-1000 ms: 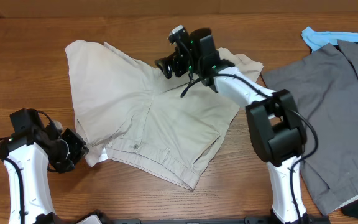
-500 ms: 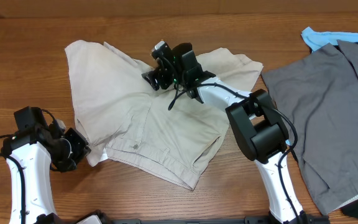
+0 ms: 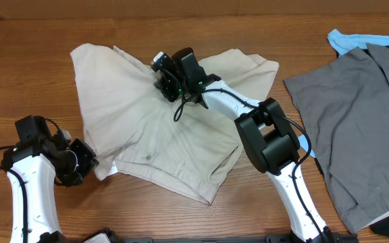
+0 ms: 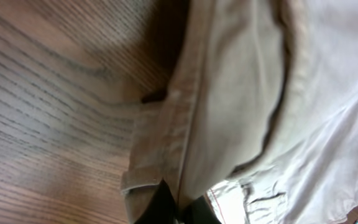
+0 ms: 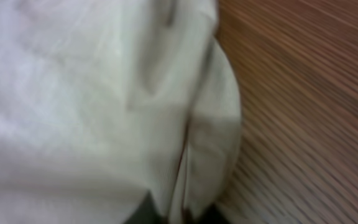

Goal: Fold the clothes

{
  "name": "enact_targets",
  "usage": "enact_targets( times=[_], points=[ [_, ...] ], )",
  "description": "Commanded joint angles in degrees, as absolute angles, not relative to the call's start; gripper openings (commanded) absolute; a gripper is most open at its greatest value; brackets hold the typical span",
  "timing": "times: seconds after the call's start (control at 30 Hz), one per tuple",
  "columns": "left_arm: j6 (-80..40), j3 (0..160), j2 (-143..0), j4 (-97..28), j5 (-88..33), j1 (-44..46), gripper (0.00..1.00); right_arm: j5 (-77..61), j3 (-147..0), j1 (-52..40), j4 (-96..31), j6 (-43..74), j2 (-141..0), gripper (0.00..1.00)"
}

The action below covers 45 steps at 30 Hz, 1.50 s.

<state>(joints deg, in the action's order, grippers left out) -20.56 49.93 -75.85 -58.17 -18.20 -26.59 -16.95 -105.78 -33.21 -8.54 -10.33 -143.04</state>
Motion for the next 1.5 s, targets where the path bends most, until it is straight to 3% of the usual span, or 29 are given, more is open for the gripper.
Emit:
enact_targets(
  times=[0.0, 0.23, 0.4, 0.47, 0.63, 0.9, 0.93, 0.97, 1.0, 1.03, 1.17, 1.37, 1.47],
  points=[
    [-19.73, 50.74, -74.87, -55.72, -17.80, -26.20, 0.04, -3.25, -108.60, -29.74, -9.23, -1.67, -143.33, 0.04],
    [-21.96, 50.74, -74.96, -29.93, -17.45, -26.20, 0.04, 0.47, -112.46, -21.08, -22.92, 7.25, -136.97, 0.08],
    [-23.40, 50.74, -79.75, -10.11, -17.34, -25.67, 0.04, -3.70, -112.71, -18.24, -39.99, 22.79, -130.80, 0.22],
    [-23.38, 50.76, -82.13, -7.81, -16.86, -25.67, 0.04, -5.96, -112.68, -18.65, -41.08, 22.76, -130.06, 0.29],
    [-22.85, 53.60, -88.40, -6.15, -8.97, -26.52, 0.04, -1.43, -112.71, -18.70, -42.00, 22.02, -127.20, 0.58],
    [-19.18, 73.82, -95.26, -11.88, -7.88, -27.11, 0.06, -1.10, -111.83, -11.57, -57.41, 18.04, -125.16, 0.59],
    [-18.74, 76.42, -95.72, -13.23, -7.90, -27.11, 0.14, -1.13, -111.70, -10.68, -58.89, 18.04, -125.16, 0.59],
    [-18.37, 81.21, -96.82, -16.19, -7.92, -27.09, 0.62, -1.15, -111.70, -9.08, -61.73, 18.02, -125.16, 0.60],
    [-18.39, 83.05, -97.17, -18.06, -8.14, -27.07, 0.90, -1.19, -111.70, -8.45, -63.02, 18.02, -125.16, 0.60],
    [-18.39, 84.40, -97.45, -20.14, -8.73, -27.07, 1.00, -1.50, -111.70, -7.94, -64.05, 17.98, -125.16, 0.61],
    [-18.41, 85.30, -97.49, -29.85, -11.09, -26.81, 1.00, -6.50, -111.55, -7.31, -68.60, 14.22, -125.16, 0.63],
    [-18.44, 83.92, -97.51, -55.86, -17.85, -24.05, 1.00, -10.46, -110.43, -8.10, -72.20, 11.38, -125.16, 0.70],
    [-18.41, 79.05, -97.51, -59.11, -17.85, -20.16, 1.00, -14.31, -107.92, -8.12, -72.07, 8.23, -125.16, 0.71]
  ],
)
